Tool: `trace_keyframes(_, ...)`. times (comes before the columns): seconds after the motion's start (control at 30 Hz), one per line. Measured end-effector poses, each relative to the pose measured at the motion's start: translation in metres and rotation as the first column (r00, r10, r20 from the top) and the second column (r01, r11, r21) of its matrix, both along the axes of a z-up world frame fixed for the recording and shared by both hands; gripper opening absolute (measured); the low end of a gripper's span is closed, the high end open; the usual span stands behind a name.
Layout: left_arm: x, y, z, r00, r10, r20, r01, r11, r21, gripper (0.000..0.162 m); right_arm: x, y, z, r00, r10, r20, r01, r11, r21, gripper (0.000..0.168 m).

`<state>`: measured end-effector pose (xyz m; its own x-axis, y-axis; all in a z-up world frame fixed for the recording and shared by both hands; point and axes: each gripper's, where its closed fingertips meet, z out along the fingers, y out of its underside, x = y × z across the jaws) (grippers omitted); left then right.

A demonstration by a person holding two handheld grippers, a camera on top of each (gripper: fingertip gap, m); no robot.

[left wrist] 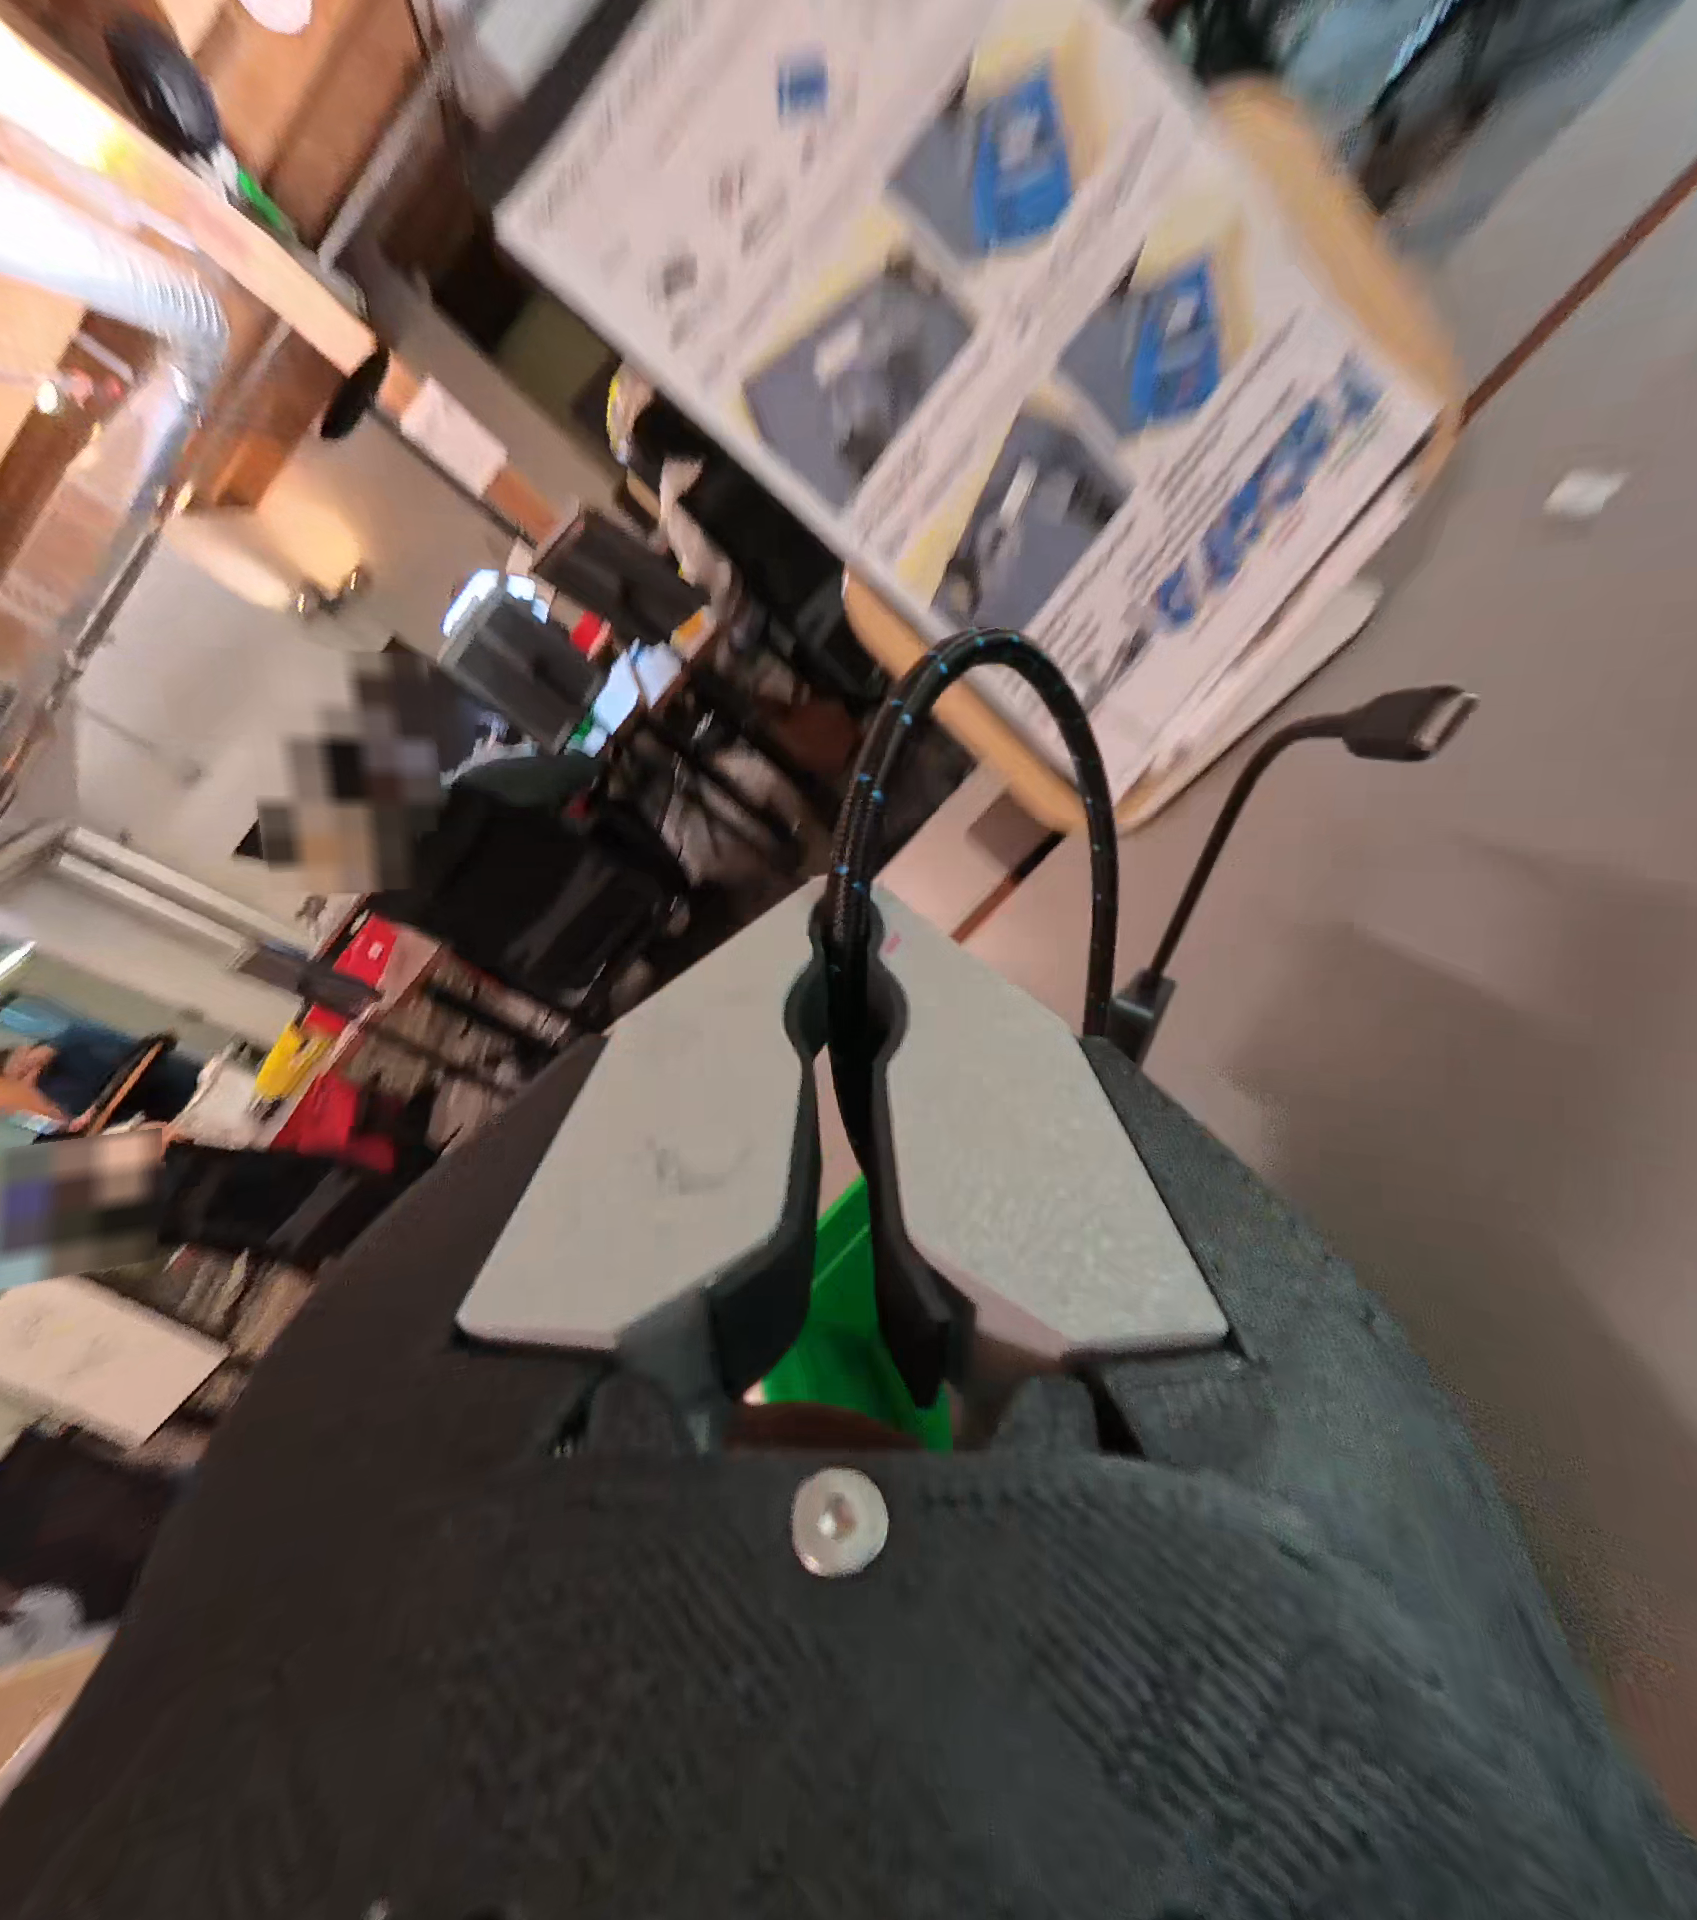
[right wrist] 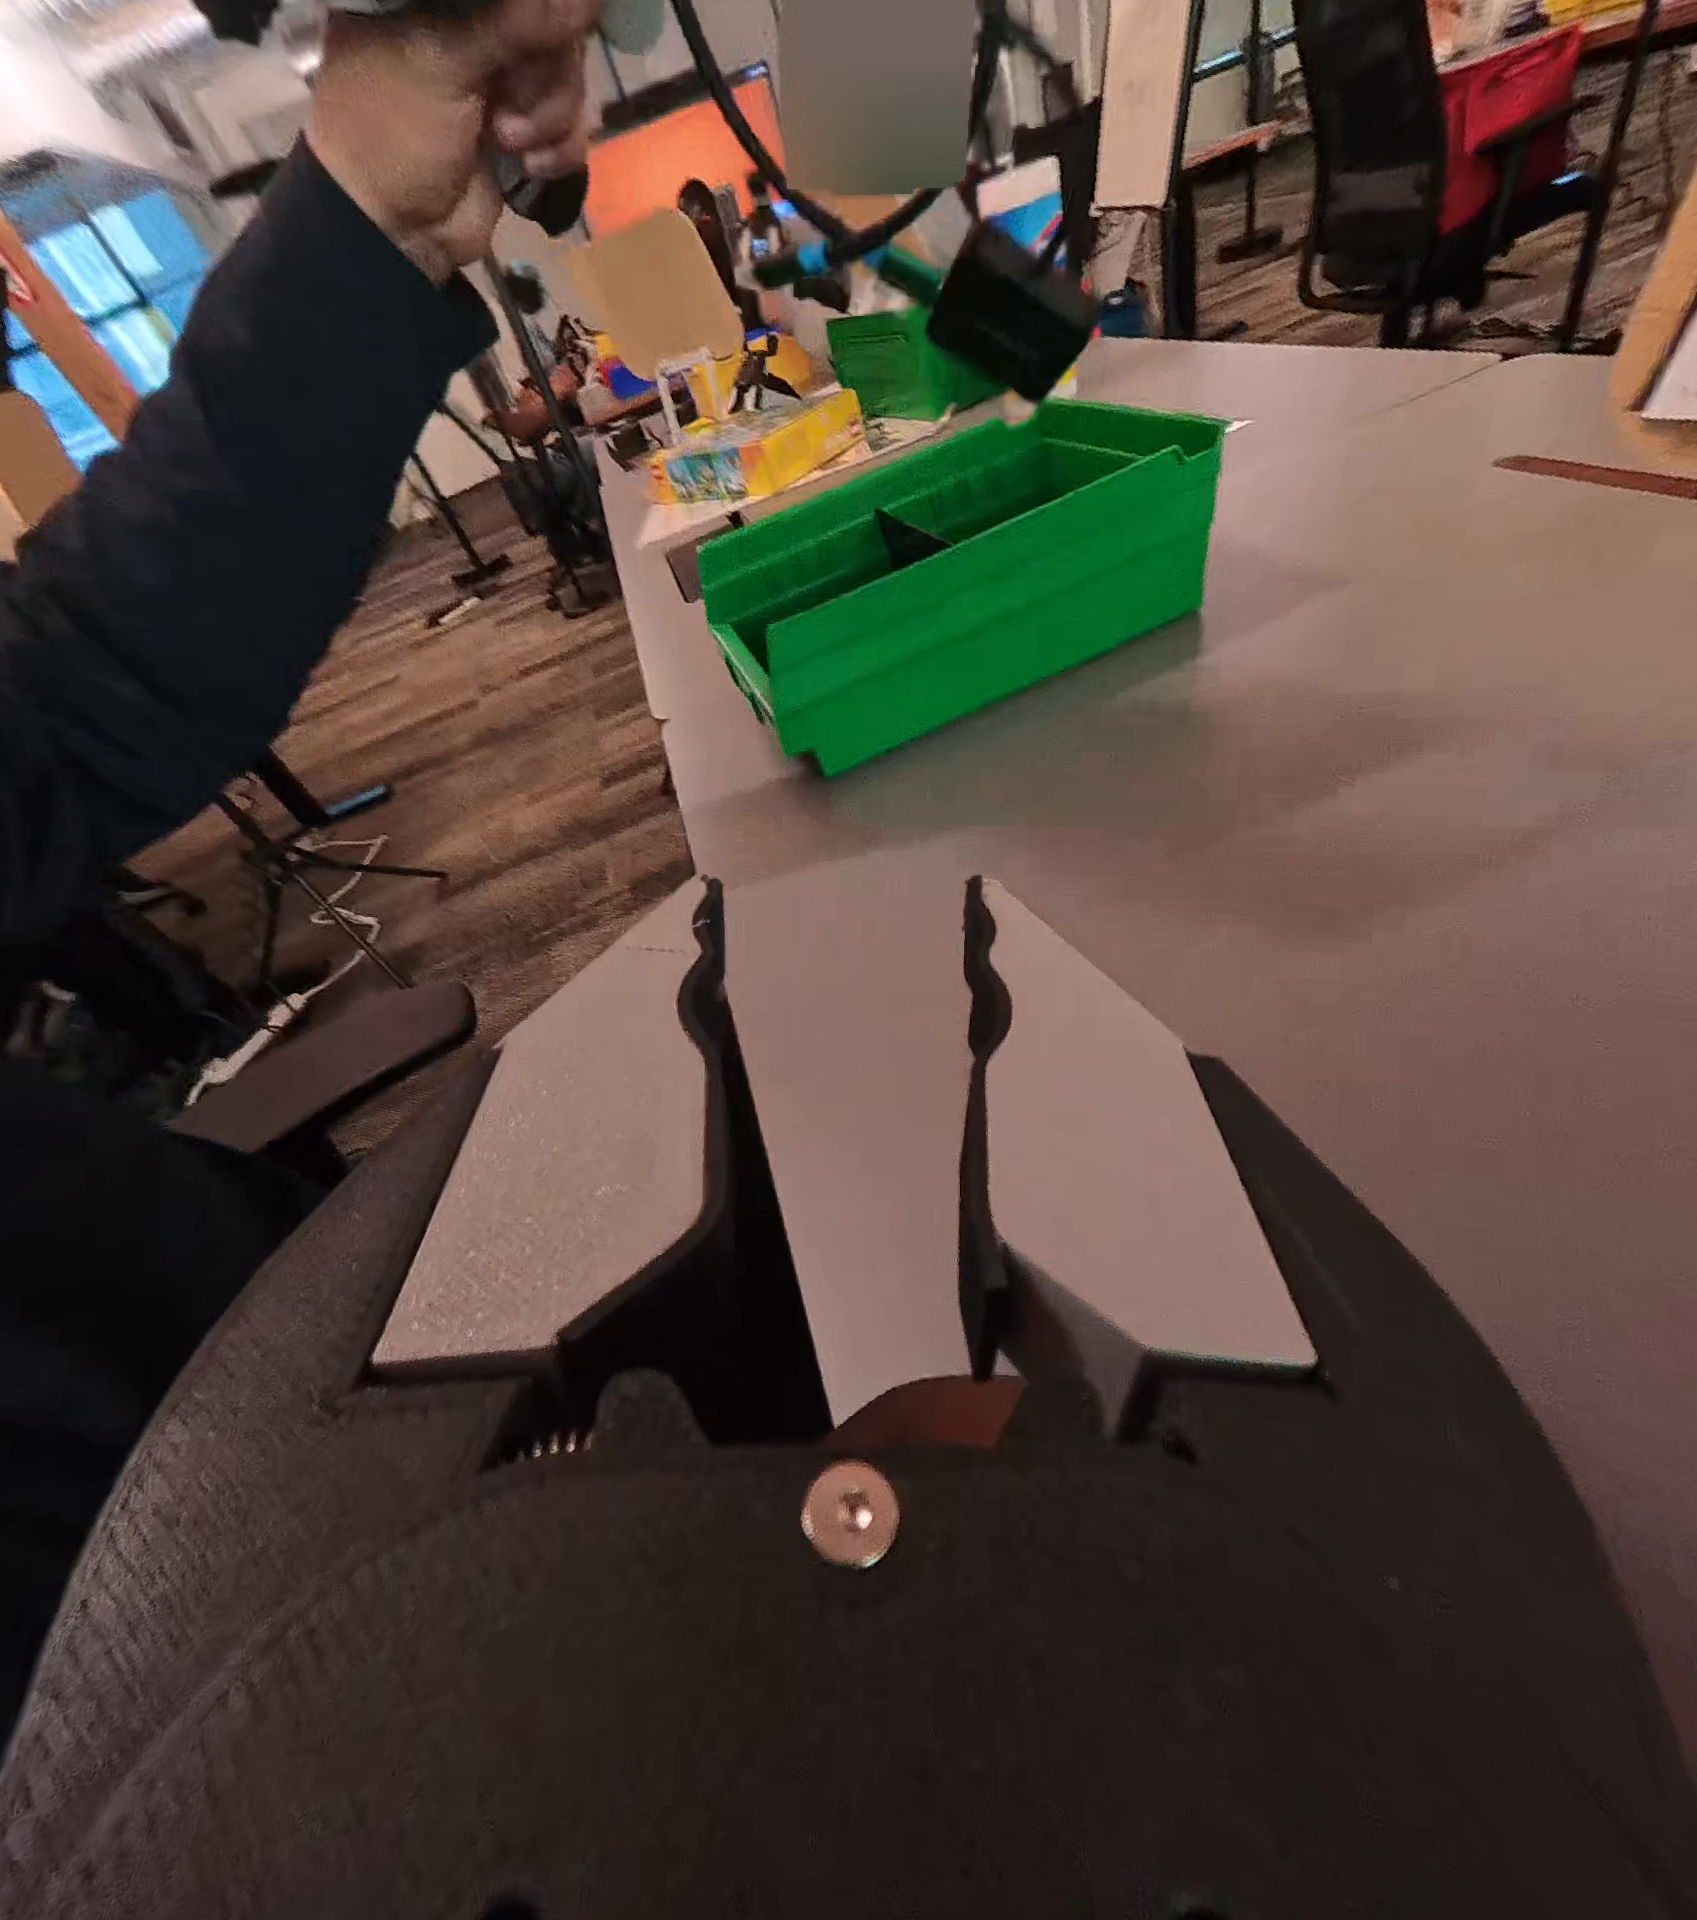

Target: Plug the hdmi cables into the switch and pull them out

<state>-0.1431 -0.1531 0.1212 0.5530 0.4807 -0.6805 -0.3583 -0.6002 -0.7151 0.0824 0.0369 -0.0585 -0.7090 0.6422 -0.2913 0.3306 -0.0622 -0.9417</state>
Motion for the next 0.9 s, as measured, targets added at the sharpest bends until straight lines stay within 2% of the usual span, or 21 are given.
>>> trace_keyframes(0.17, 0.079, 0.047, 0.032, 0.968, -0.248, 0.027, 0.24, 0.956, 0.168, 0.0, -0.02, -0.03, 0.001, 0.999, -0.004, -0.036, 0.005, 0.999, 0.04, 0.072)
trace_keyframes(0.3, 0.136, 0.081, 0.031, 0.898, -0.431, 0.086, 0.397, 0.88, 0.262, 0.0, -0.038, -0.041, 0.022, 0.988, -0.074, -0.138, 0.075, 0.997, 0.002, 0.119)
trace_keyframes(0.33, 0.147, 0.088, 0.028, 0.878, -0.466, 0.106, 0.423, 0.861, 0.284, 0.0, -0.036, -0.048, 0.028, 0.987, -0.043, -0.152, 0.04, 0.999, -0.027, 0.131)
trace_keyframes(0.37, 0.157, 0.094, 0.026, 0.859, -0.497, 0.126, 0.444, 0.844, 0.302, 0.0, -0.032, -0.055, 0.034, 0.985, -0.005, -0.171, -0.005, 0.998, -0.058, 0.133)
trace_keyframes(0.43, 0.173, 0.104, 0.017, 0.826, -0.538, 0.165, 0.475, 0.824, 0.31, 0.0, -0.027, -0.06, 0.047, 0.968, 0.001, -0.251, -0.027, 0.995, -0.101, 0.116)
trace_keyframes(0.47, 0.176, 0.108, 0.013, 0.819, -0.546, 0.178, 0.482, 0.822, 0.305, 0.0, -0.026, -0.058, 0.053, 0.954, -0.016, -0.299, -0.017, 0.994, -0.106, 0.093)
trace_keyframes(0.53, 0.175, 0.112, 0.001, 0.819, -0.538, 0.2, 0.474, 0.831, 0.291, 0.0, -0.01, -0.06, 0.06, 0.917, 0.039, -0.396, -0.082, 0.992, -0.091, 0.016)
trace_keyframes(0.6, 0.164, 0.113, -0.011, 0.823, -0.515, 0.238, 0.443, 0.845, 0.299, 0.0, -0.005, -0.062, 0.054, 0.915, 0.086, -0.394, -0.111, 0.993, -0.041, 0.011)
trace_keyframes(0.73, 0.123, 0.105, -0.05, 0.85, -0.415, 0.324, 0.342, 0.903, 0.26, 0.002, -0.014, -0.059, 0.037, 0.966, 0.083, -0.247, -0.092, 0.995, -0.026, 0.011)
trace_keyframes(0.8, 0.107, 0.096, -0.065, 0.872, -0.359, 0.332, 0.287, 0.926, 0.246, 0.023, -0.02, -0.057, 0.029, 0.984, 0.076, -0.161, -0.087, 0.994, -0.067, 0.011)
trace_keyframes(0.9, 0.134, 0.089, -0.084, 0.81, -0.452, 0.373, 0.402, 0.892, 0.207, 0.044, -0.028, -0.048, 0.017, 0.996, 0.073, -0.048, -0.079, 0.987, -0.137, 0.011)
